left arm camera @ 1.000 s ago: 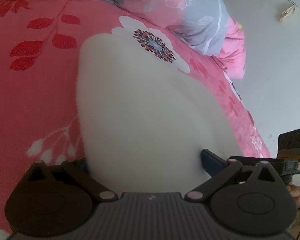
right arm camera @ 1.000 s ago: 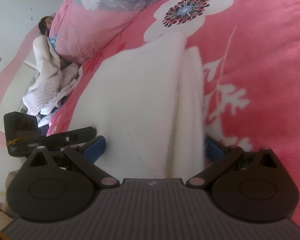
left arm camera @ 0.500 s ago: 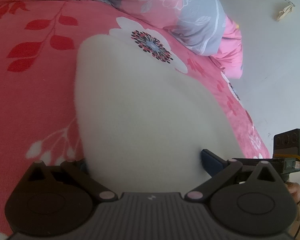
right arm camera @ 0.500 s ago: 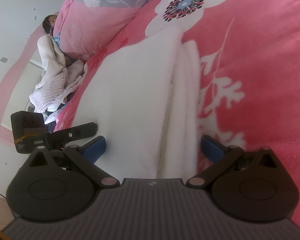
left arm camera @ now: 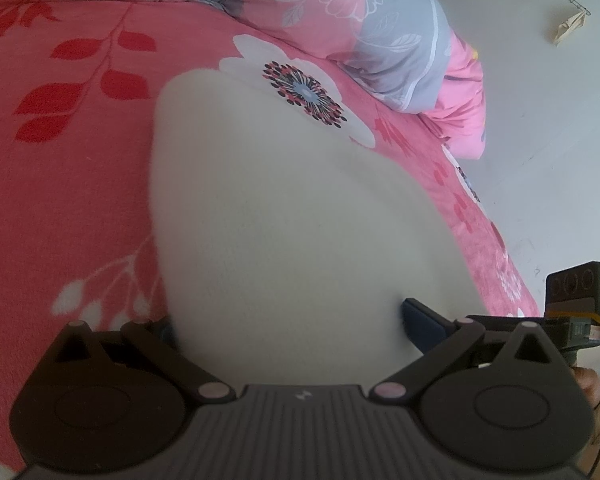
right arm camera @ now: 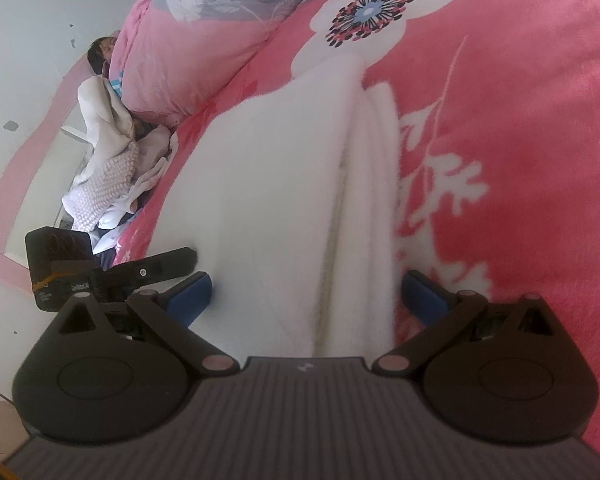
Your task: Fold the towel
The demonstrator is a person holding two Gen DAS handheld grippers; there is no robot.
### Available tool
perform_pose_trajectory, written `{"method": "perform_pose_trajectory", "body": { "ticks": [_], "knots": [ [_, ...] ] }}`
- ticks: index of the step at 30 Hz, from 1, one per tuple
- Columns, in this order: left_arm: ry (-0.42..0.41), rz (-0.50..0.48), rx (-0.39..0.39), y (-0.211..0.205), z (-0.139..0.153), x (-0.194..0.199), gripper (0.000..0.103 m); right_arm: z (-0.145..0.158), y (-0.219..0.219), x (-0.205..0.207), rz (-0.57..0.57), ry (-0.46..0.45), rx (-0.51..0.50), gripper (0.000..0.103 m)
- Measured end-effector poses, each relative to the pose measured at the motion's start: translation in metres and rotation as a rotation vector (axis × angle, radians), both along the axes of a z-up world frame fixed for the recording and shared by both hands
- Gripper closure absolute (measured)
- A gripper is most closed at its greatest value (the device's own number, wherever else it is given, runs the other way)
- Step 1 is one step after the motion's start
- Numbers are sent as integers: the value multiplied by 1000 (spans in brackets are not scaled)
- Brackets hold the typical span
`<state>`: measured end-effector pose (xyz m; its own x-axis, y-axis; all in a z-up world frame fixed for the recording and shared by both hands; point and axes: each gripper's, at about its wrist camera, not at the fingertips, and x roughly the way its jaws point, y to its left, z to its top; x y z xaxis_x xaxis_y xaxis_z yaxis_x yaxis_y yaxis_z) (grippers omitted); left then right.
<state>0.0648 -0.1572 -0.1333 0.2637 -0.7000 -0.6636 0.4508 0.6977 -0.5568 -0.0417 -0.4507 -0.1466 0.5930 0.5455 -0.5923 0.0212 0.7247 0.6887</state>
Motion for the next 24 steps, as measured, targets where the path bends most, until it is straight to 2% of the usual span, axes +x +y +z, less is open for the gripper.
{"method": "perform_pose_trajectory", "body": {
  "ticks": [24],
  "knots": [
    [0,0,1,0,1,0,0,-1,0,-1,8,-24,1,1]
  ]
}}
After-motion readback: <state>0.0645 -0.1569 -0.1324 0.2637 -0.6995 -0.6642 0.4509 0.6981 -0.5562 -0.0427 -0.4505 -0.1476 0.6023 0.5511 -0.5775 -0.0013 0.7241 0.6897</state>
